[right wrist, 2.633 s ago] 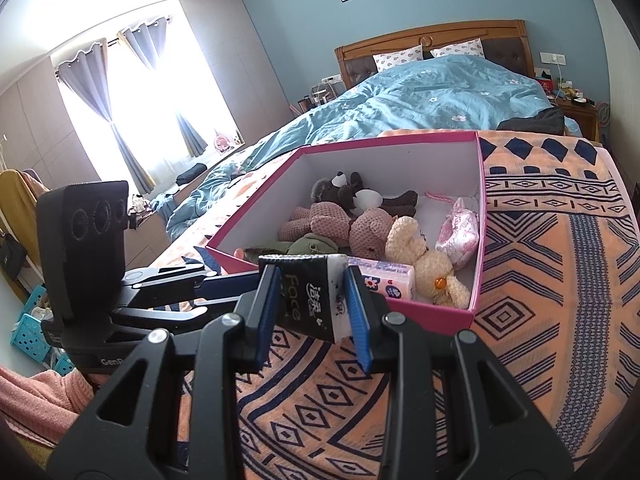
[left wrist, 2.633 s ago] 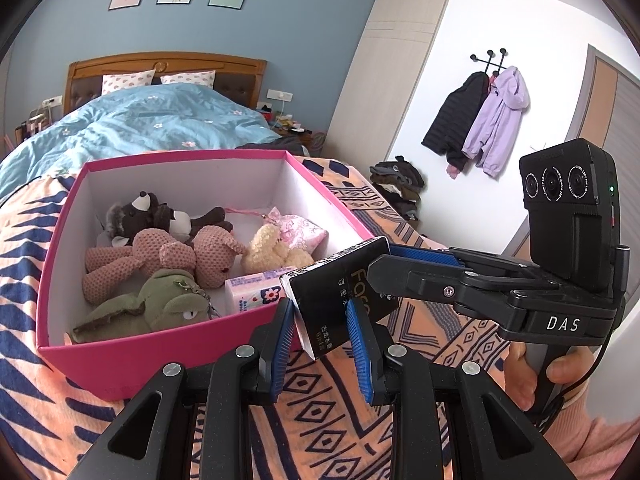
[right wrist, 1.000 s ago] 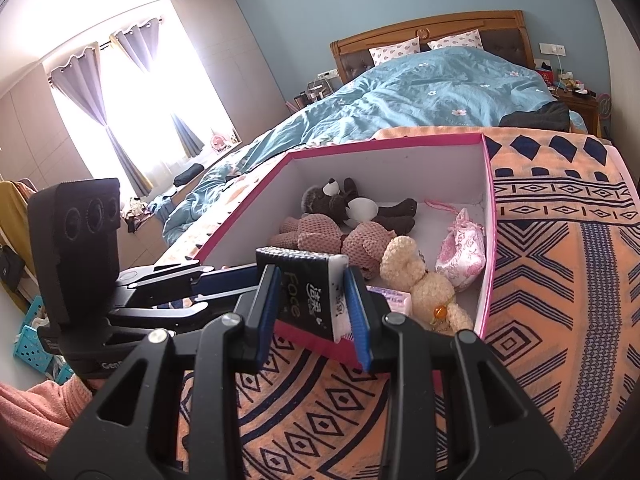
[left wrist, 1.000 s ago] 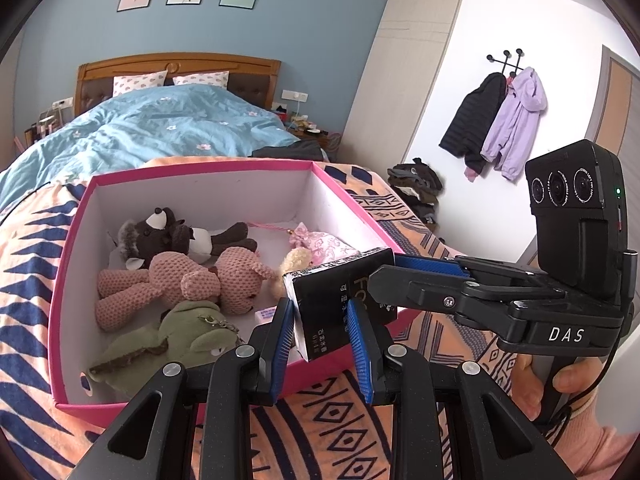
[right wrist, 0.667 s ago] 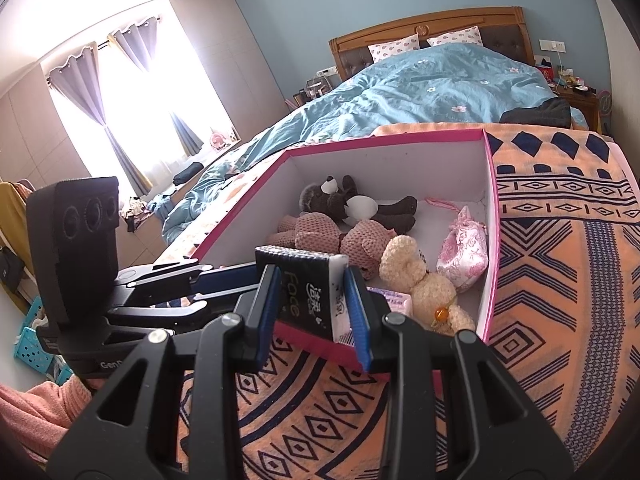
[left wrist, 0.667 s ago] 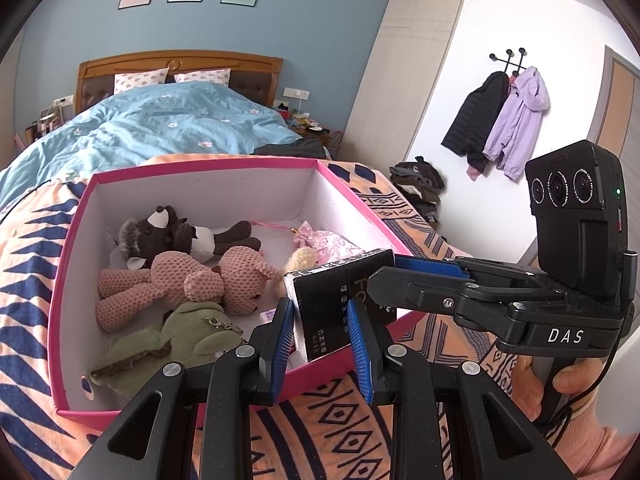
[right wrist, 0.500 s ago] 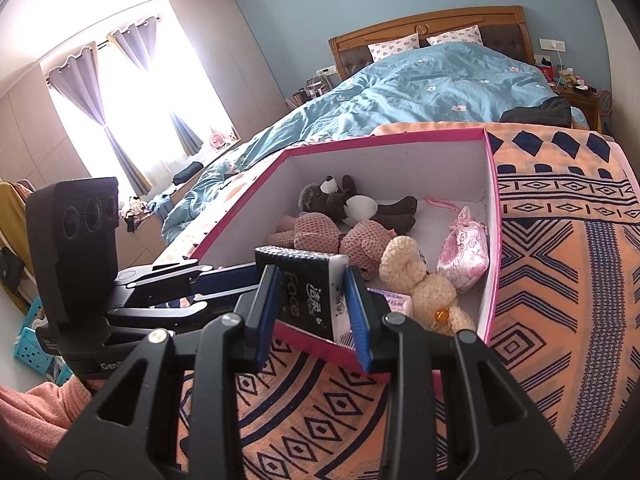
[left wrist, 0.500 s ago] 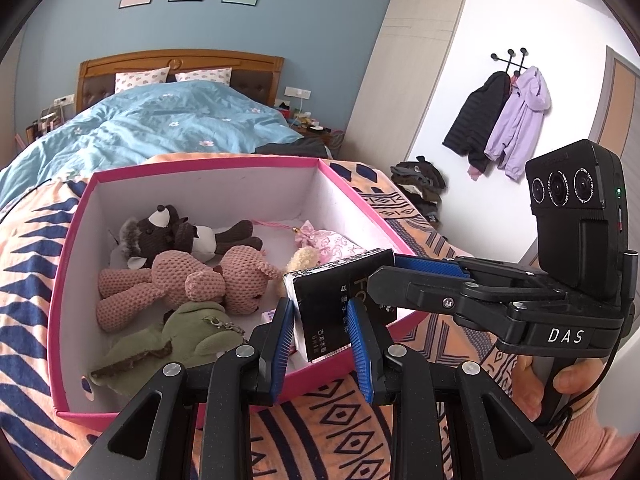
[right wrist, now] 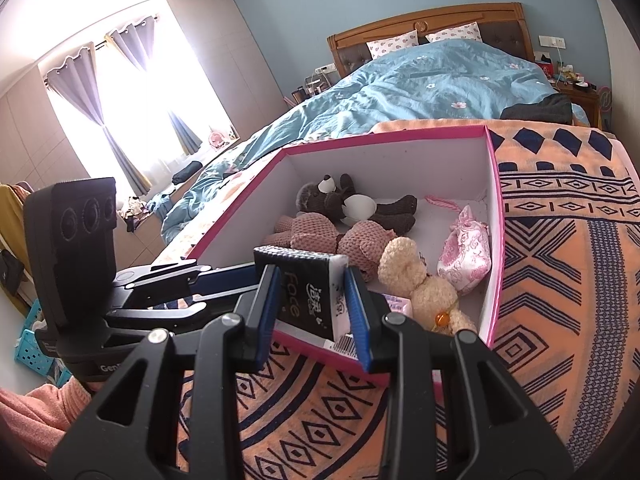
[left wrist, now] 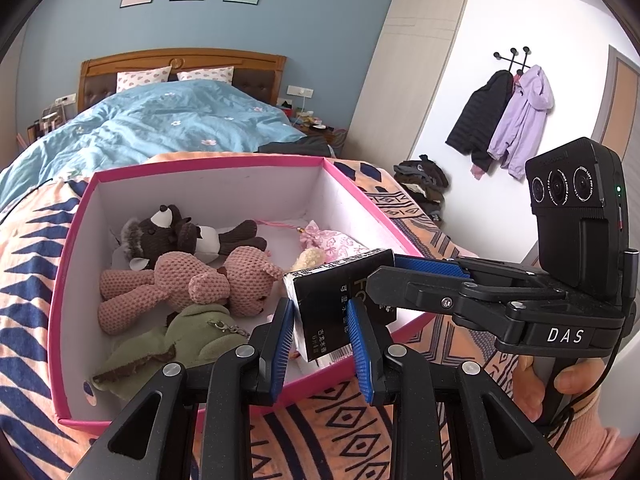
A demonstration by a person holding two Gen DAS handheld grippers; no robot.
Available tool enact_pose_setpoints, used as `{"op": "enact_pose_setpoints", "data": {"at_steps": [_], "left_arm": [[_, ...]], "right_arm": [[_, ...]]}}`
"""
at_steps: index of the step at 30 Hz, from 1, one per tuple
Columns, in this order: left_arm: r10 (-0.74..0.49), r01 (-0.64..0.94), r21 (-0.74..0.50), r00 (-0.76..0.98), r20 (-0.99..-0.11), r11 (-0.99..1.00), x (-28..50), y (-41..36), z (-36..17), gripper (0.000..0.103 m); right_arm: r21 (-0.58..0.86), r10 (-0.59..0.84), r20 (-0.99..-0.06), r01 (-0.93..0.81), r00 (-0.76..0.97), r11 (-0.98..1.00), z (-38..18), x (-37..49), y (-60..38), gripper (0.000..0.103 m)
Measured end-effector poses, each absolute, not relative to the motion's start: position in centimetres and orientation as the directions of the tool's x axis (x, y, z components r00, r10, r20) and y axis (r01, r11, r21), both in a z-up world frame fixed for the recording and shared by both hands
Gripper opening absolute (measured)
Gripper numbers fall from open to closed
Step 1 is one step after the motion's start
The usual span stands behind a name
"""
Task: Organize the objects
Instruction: 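Lower the black Face box over the pink box rim inside, then open the right gripper to release the Face box in the box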
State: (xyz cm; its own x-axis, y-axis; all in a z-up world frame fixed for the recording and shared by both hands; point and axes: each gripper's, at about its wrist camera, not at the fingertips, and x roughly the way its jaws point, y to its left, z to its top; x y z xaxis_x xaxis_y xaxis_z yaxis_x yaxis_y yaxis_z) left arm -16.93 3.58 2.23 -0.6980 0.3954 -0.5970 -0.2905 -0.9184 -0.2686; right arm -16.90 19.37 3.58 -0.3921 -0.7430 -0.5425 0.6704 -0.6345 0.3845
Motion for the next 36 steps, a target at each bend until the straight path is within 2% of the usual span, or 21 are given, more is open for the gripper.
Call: {"op": "enact_pose_setpoints", "data": {"at_steps": [29,36], "left_arm": [[0.355,-0.238,-0.264,-0.664,-0.658,-0.935,-18.4,3.2,0.2,0.027],[0.333,-0.225,-0.245,-0.663,-0.671,-0.943,-18.8,3.3,-0.2,0.027]], "right_arm": [[0.388,-0.699,-0.619,0.634,-0.359,-0.669,0.8,-19.5,17.7,0.036],[0.309,-0.64,-0.661,0.634,-0.392,-0.708,0.2,-19.7,16.3,0.036]]}}
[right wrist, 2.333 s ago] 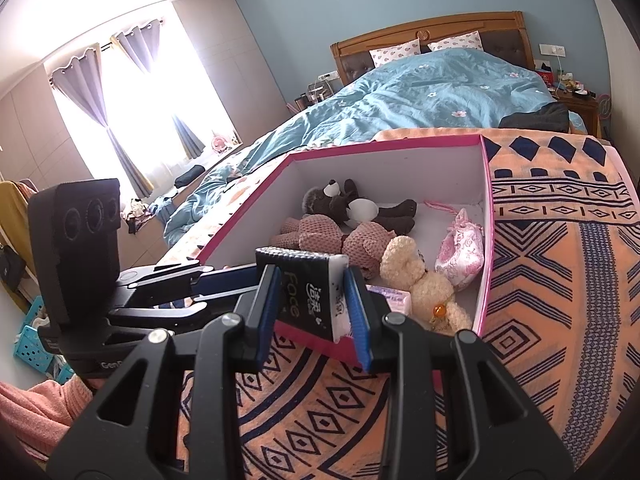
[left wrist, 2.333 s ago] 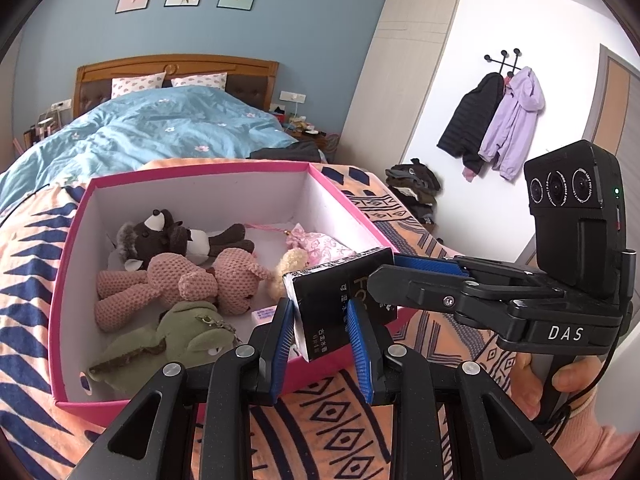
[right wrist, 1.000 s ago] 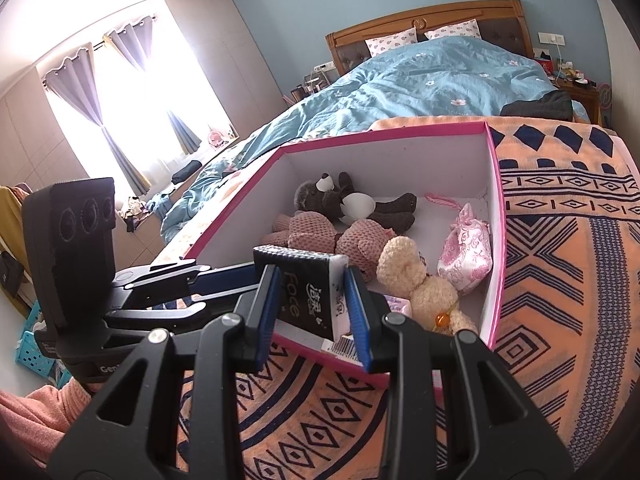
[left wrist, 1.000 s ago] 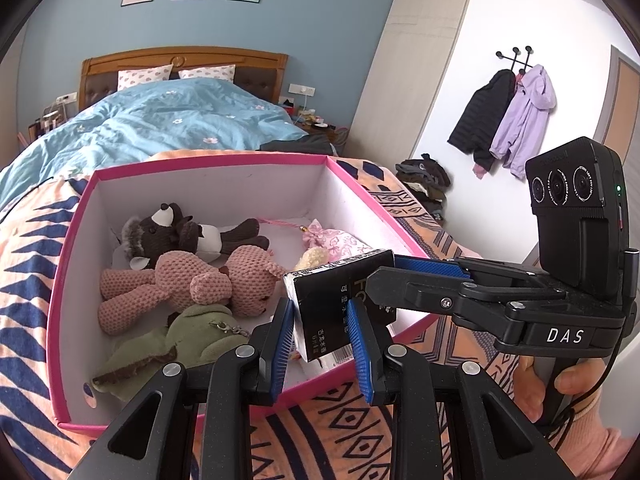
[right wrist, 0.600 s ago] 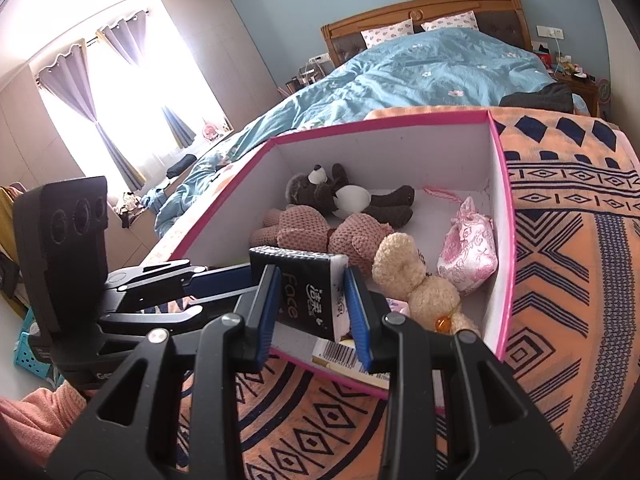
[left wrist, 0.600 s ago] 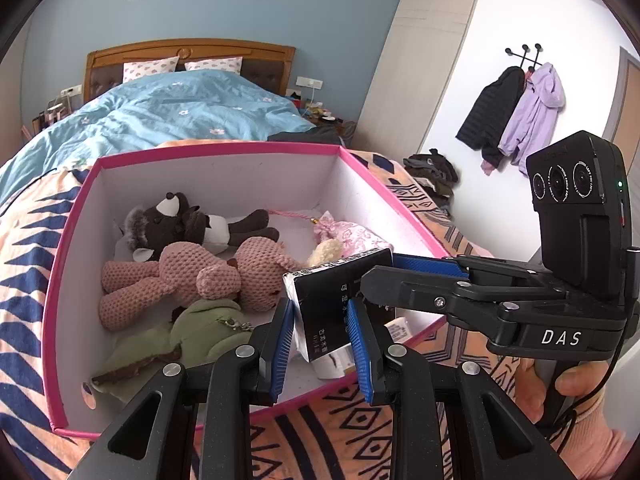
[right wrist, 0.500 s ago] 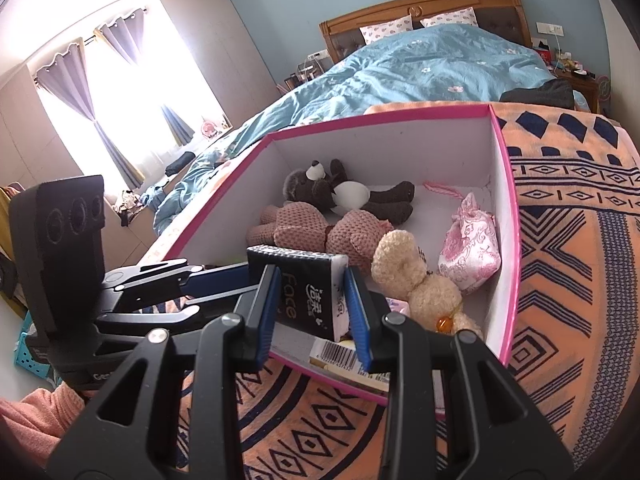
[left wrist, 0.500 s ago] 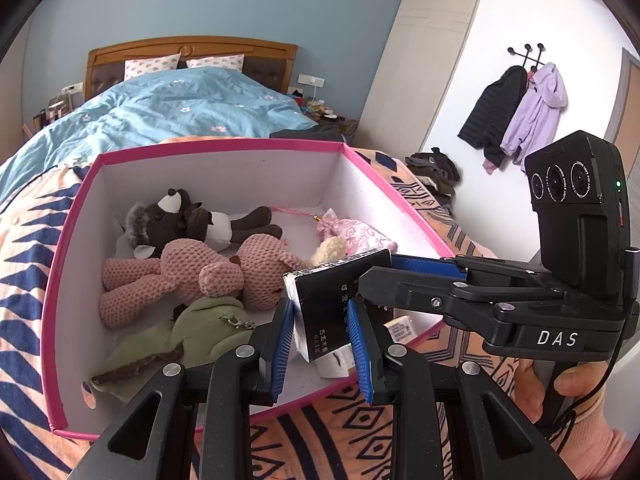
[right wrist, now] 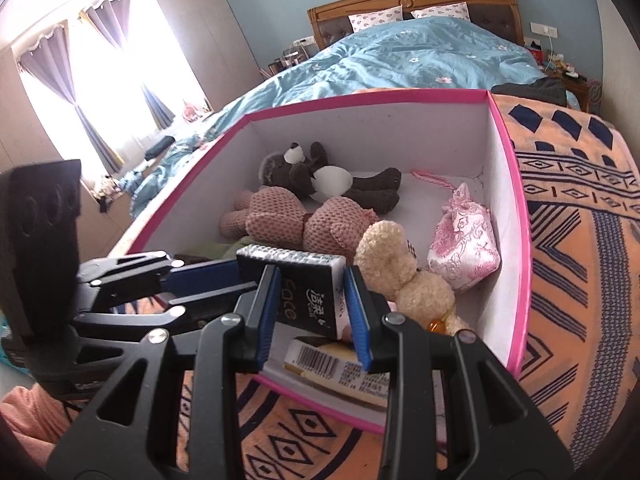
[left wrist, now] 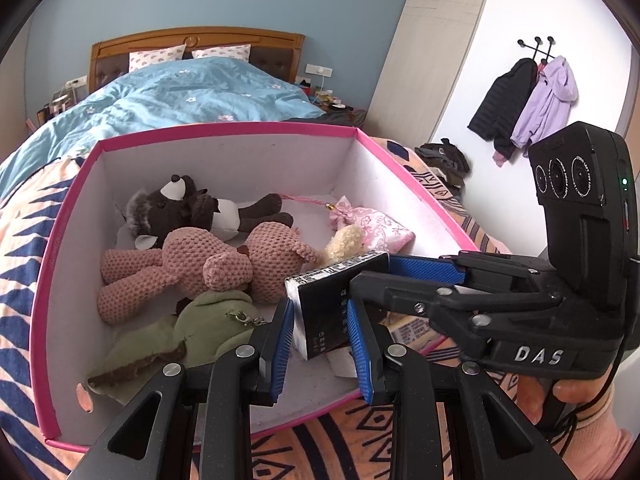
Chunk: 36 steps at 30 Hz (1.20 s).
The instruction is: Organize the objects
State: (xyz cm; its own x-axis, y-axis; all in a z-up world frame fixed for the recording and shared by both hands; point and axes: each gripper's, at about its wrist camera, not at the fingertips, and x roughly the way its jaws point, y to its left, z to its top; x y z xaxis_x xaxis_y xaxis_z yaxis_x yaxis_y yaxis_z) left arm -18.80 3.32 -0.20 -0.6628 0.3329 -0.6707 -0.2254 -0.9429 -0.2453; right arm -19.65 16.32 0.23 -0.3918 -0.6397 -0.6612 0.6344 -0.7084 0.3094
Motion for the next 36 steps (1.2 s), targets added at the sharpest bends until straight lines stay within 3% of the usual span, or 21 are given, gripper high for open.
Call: {"op": "enact_pose_setpoints", "data": {"at_steps": [5,8,11,13,17,21,24,29,36], "left_arm": [[0.284,-0.212,-0.189,-0.692,-0.664,-0.959,-18.4,3.6,0.1,0.029],[0.252,-0.202,-0.153,-0.714,-0.653,-0.967,-17.9,3.6,0.2,0.039],[0.251,-0.2,-0.153,-0.734,-0.63,-0.968,-17.0,3.1,0.6,0.05],[0.255,-0.203,-0.154,-0.753,-0.607,-0.967,-16.0,2.8,1.0,0.065],[0.249,-0.212,-0.131,-0.793,-0.556,-0.968,-13.8,2.5,2.1,0.084],[0.224,-0.195,-0.11,-0.831,-0.509,-0.975,-11.0,2.1,2.9,0.103],[0.183,-0.164,-0.081,-0.855,-0.486,-0.983,-8.9,1.9,2.8,0.103],[0.129,-0.105,-0.075,-0.851,-0.51,-0.992,-7.0,1.5,1.6,0.103],[0.065,-0.027,-0.078,-0.84,-0.538,-0.997,-5.6,0.7,-0.1,0.103]], "right_arm": [[0.234,-0.582,-0.682,0.623,-0.442,-0.746,-0.3,-19.5,15.7,0.036],[0.211,-0.568,-0.68,0.618,-0.464,-0.757,-0.2,-19.3,15.8,0.037],[0.219,-0.581,-0.662,0.618,-0.474,-0.755,0.1,-18.8,16.3,0.045],[0.218,-0.586,-0.649,0.619,-0.485,-0.754,0.5,-18.2,16.7,0.051],[0.191,-0.594,-0.621,0.636,-0.512,-0.748,1.2,-16.2,17.2,0.063],[0.117,-0.566,-0.58,0.628,-0.586,-0.77,1.8,-13.0,18.0,0.088],[0.063,-0.532,-0.546,0.601,-0.648,-0.797,1.5,-10.7,18.7,0.103],[-0.003,-0.471,-0.56,0.57,-0.682,-0.822,-0.2,-8.3,18.8,0.103],[0.041,-0.467,-0.557,0.538,-0.687,-0.842,-1.8,-6.9,19.9,0.103]]}}
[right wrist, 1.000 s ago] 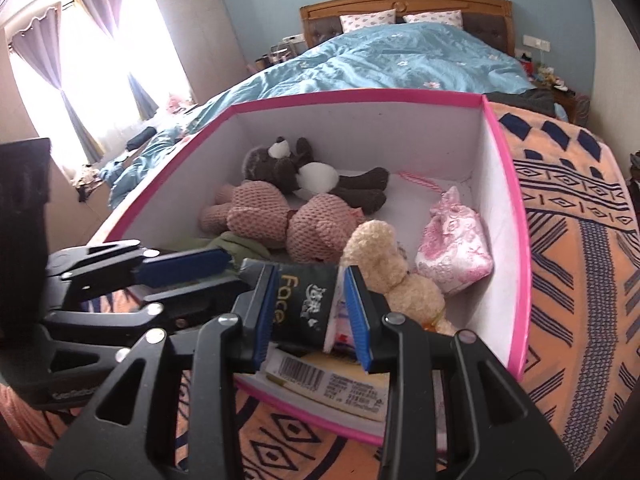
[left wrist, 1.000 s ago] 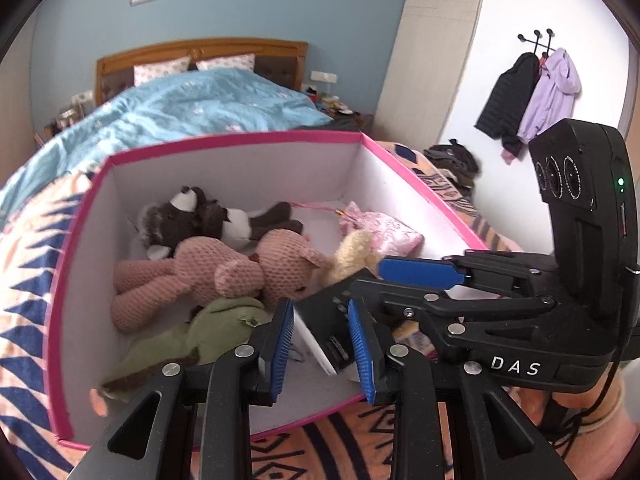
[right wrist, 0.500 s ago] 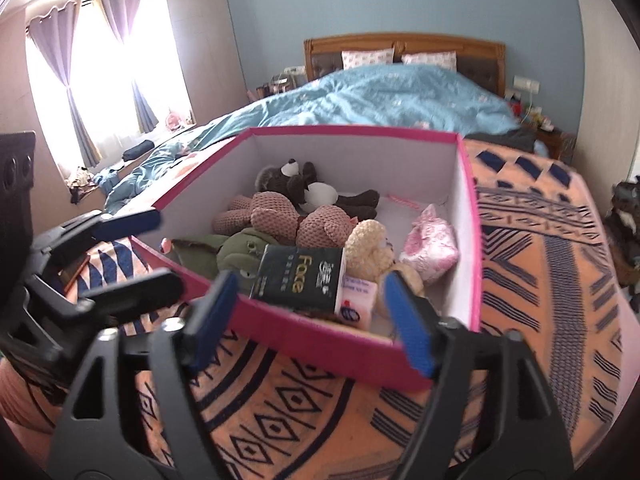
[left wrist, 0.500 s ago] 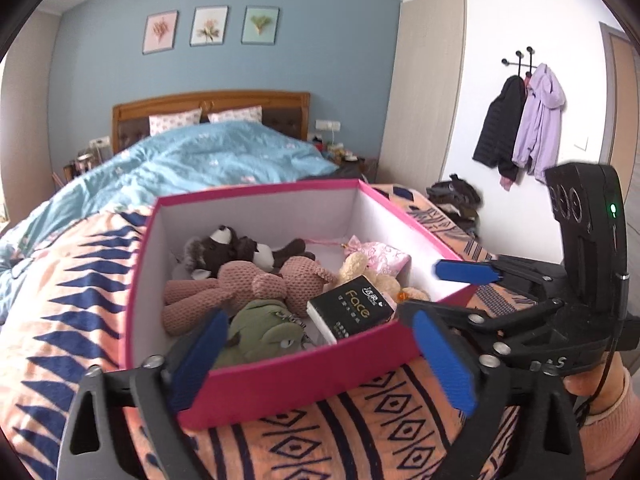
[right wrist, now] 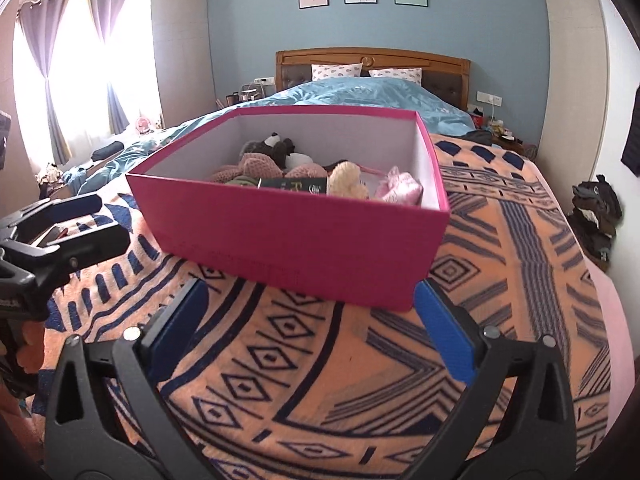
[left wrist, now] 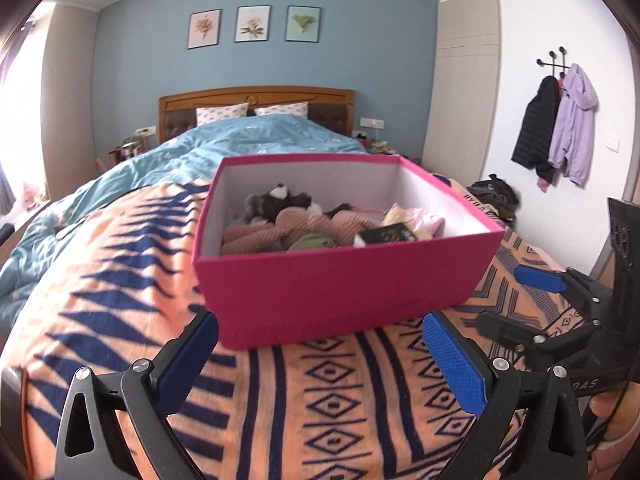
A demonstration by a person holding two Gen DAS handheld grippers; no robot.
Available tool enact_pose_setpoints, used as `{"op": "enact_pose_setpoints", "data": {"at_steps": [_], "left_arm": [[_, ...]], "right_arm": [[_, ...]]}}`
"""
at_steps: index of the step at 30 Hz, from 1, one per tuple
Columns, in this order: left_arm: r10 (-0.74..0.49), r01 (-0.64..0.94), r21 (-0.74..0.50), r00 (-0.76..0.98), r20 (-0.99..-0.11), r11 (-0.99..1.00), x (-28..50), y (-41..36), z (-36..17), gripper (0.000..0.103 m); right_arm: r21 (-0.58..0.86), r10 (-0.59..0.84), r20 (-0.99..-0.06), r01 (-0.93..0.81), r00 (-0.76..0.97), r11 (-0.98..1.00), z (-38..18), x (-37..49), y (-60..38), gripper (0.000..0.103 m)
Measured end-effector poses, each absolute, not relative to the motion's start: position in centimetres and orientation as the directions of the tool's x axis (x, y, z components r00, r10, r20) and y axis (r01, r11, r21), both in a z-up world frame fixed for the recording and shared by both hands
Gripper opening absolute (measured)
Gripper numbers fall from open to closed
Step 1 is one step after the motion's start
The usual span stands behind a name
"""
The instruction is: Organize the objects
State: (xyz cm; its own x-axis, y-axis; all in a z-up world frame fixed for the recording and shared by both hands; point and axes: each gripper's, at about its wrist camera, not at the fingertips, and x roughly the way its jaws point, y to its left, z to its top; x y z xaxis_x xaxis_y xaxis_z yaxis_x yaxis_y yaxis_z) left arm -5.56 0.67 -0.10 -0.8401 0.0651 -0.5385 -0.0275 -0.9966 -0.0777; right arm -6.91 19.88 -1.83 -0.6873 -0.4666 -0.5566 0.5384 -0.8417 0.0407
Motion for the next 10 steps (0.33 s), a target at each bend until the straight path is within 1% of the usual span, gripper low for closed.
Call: {"op": "enact_pose_setpoints", "data": {"at_steps": [4,10], "left_arm": [[0.046,0.0,-0.082,-0.833,-0.551,-0.997,-4.9,0.5,-1.0,0.103],[0.001,0.036,-0.056,-0.831,-0.556,-0.998,-4.4,0.6,-1.7,0.103]], "right_arm": [[0.055,-0.471,-0.559,0.537,-0.682,-0.842,-2.0,-6.7,20.1,0.103],[0.062,-0.477,-0.556,0.538,-0.681,-0.841,-2.3,-6.0,20.0,0.103]]}}
